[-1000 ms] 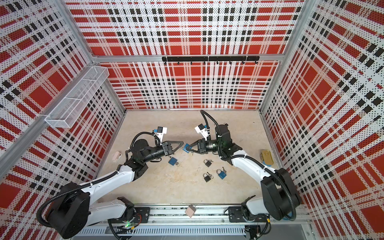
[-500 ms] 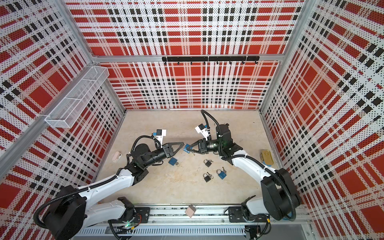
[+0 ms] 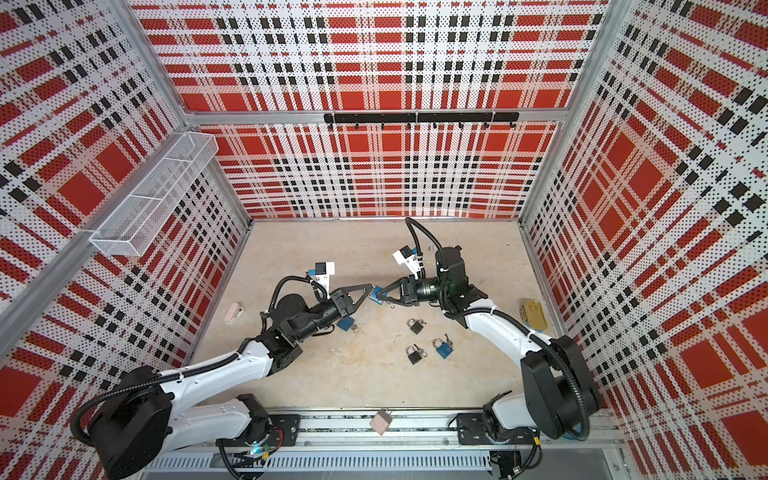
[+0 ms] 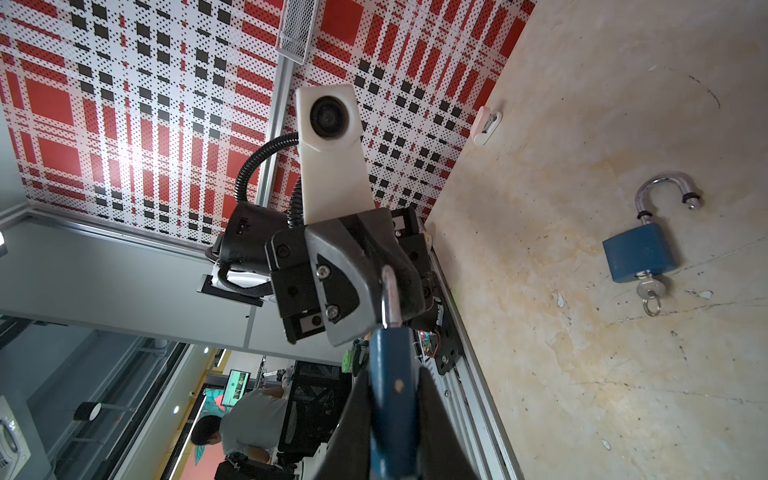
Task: Lock with the key
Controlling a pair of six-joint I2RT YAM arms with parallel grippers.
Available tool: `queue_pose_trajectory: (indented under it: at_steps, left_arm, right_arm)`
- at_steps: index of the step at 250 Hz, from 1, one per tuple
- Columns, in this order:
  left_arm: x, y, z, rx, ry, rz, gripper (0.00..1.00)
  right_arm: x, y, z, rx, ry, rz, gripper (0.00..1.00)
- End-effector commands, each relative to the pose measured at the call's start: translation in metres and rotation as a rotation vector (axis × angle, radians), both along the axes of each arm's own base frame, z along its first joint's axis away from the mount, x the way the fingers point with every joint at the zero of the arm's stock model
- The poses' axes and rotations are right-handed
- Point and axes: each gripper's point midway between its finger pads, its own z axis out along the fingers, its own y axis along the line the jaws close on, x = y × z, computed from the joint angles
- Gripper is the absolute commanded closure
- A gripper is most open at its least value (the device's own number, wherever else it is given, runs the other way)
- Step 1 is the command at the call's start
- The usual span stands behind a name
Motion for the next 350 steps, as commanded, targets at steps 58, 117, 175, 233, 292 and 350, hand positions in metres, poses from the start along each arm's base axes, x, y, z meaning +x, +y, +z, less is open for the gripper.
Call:
queue_pose_trajectory:
  at_steps: [58,117,175,233,292,350]
  left_arm:
    - [-0.049,-0.018,-0.04,0.169,0.101,-0.323,1.0]
    - [-0.034,-0.006,-0.02,0.17,0.069,-0.305,1.0]
    - [-0.023,0.006,-0.002,0.169,0.03,-0.275,1.0]
    - [-0.014,0.018,0.008,0.155,0.027,-0.259,1.0]
    - [-0.009,0.022,0.021,0.137,0.011,-0.249,1.0]
    - [-0.002,0.026,0.035,0.122,-0.009,-0.229,1.0]
  right_arm:
    - [0.014,0.017,0.038,0.079,-0.242,-0.058,1.0]
    - [0.015,0.011,0.019,-0.005,-0.26,-0.099,0.81]
    - [0.008,0.007,0.014,0.003,-0.26,-0.098,0.59]
    - [0.005,-0.004,0.007,0.009,-0.254,-0.127,0.52]
    - [0.001,-0.005,-0.019,-0.011,-0.194,-0.106,0.52]
    - [-0.005,-0.004,-0.025,0.008,-0.174,-0.076,0.62]
